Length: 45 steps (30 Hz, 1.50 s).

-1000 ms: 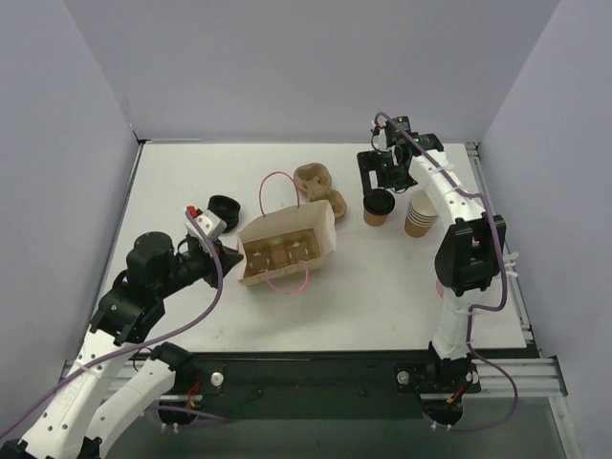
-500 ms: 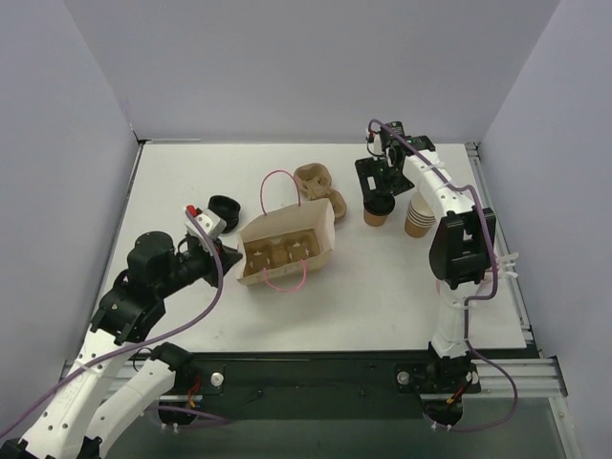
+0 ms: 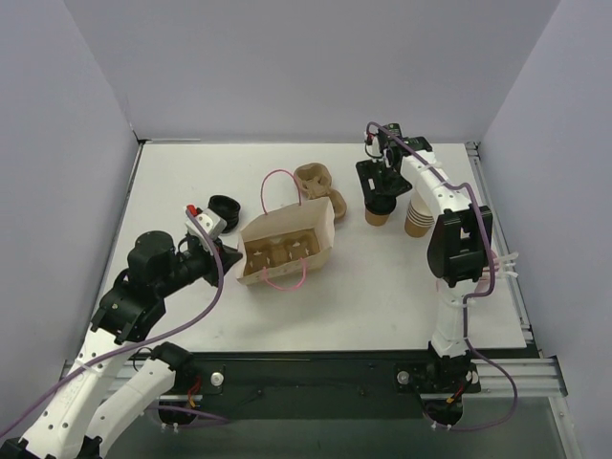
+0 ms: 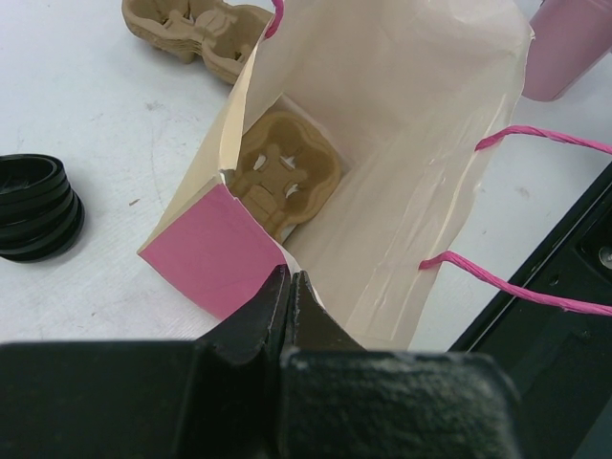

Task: Pack the takeout coffee

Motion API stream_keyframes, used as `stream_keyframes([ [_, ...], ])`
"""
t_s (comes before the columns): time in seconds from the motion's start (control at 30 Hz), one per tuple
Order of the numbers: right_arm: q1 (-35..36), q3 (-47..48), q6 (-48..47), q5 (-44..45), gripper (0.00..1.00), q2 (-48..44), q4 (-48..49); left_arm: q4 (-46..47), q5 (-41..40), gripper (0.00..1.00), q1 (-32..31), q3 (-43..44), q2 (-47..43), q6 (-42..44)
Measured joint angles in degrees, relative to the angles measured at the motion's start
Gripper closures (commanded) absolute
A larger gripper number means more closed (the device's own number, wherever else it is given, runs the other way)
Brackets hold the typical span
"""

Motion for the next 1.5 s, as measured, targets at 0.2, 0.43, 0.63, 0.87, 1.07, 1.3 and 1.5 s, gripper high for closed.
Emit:
stream_keyframes([
  [0.2, 0.4, 0.0, 0.0, 0.7, 0.43, 0.0, 0.0, 0.0, -0.5, 1.0, 0.0, 0.0, 0.0, 0.0],
  [0.43, 0.4, 0.0, 0.0, 1.1, 0.49, -0.4, -0.2, -0.2, -1.5, 1.0, 0.0, 0.2, 0.3, -1.2],
  [0.63, 0.5, -0.5, 0.6, 1.0, 0.53, -9.0, -1.2, -0.7, -3.2, 0.97, 0.0, 1.1, 1.2, -2.9],
  [0.87, 1.9, -1.0, 1.8, -1.4, 0.53, -30.4, -0.1, -2.1, -8.6, 0.94, 0.1, 5.4, 5.5, -6.4],
  [1.07, 8.0, -0.2, 1.6, -3.9, 0.54, -37.8, 1.0, -7.3, -12.5, 0.76, 0.3, 11.1, 10.9, -9.0],
  [1.3, 12.0, -3.3, 2.3, -6.2, 0.57, -39.2, 7.0, -11.4, -19.6, 0.53, 0.4, 17.4, 13.7, -11.6],
  [1.5, 13.1, -4.7, 3.5, -7.6, 0.57, -40.3, 11.1, -14.2, -24.2, 0.46, 0.4, 20.5, 14.4, -17.7],
])
